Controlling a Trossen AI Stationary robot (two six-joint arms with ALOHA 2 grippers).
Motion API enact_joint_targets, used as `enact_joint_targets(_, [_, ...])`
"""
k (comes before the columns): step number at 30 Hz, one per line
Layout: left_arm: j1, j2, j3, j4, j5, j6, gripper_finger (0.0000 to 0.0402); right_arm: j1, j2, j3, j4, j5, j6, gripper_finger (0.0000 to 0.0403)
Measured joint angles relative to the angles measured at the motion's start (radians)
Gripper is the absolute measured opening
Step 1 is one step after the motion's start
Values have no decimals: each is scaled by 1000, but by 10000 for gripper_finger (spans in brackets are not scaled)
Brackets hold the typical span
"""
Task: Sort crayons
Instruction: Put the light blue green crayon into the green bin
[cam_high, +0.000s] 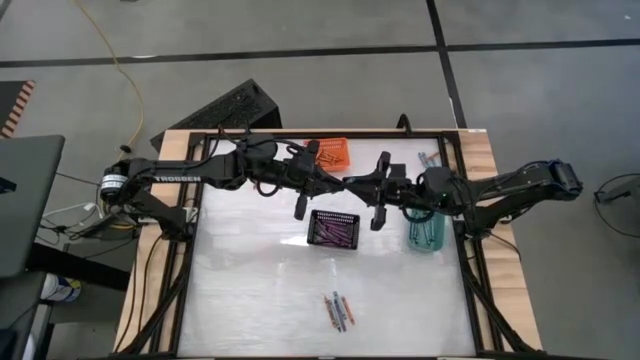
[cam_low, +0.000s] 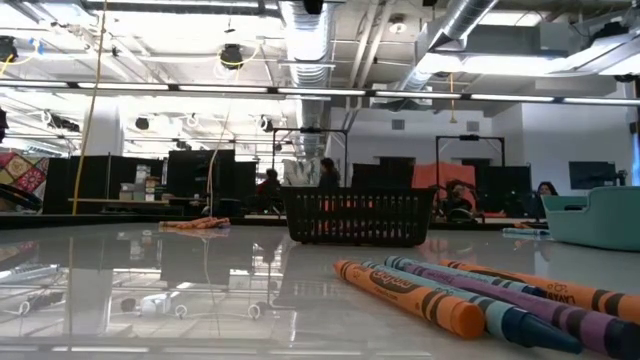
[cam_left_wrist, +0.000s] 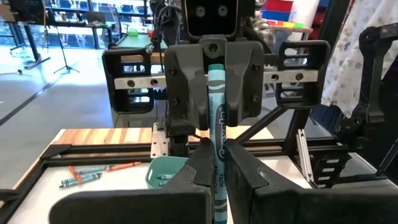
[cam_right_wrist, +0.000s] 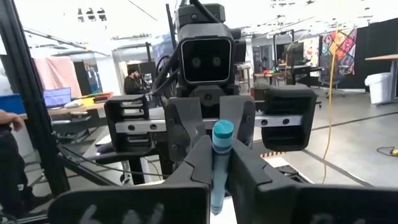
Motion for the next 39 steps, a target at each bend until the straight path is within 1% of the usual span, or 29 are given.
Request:
enact_joint_targets(16, [-2, 0, 0, 1, -1, -7, 2, 15, -2, 0, -14, 2, -8, 4])
enact_joint_targets(19, [-3, 0, 0, -10, -30, -11, 24, 15, -2, 0, -19, 8, 0, 3])
enact_joint_targets(22, [-3, 0, 0, -61, -74, -9, 66, 15, -8, 0, -75, 15, 38, 2])
enact_joint_targets(24, [-3, 0, 0, -123, -121, -7, 98, 12, -24, 0, -174, 33, 100, 2])
enact_joint_targets(26, [-1, -2, 0, -215, -178, -4, 129, 8, -53, 0, -323, 53, 189, 1])
enact_joint_targets(28, [0, -2, 0, -333, -250, -3, 156, 8, -92, 0, -501, 76, 304, 1])
enact_joint_targets(30, [-1, -2, -7, -433, -301, 3, 176, 12, -136, 0, -700, 99, 444, 1])
enact_joint_targets(32, [-2, -2, -23, -502, -329, 4, 188, 13, -178, 0, -902, 113, 598, 1])
enact_joint_targets(34, [-2, -2, -44, -553, -335, -2, 191, 14, -217, 0, -1124, 112, 750, 1])
enact_joint_targets(37, [-6, -2, -91, -544, -330, -31, 193, 13, -267, 0, -1395, 112, 947, 0])
enact_joint_targets(39, [-12, -1, -118, -540, -320, -54, 193, 13, -290, 0, -1531, 100, 1049, 0])
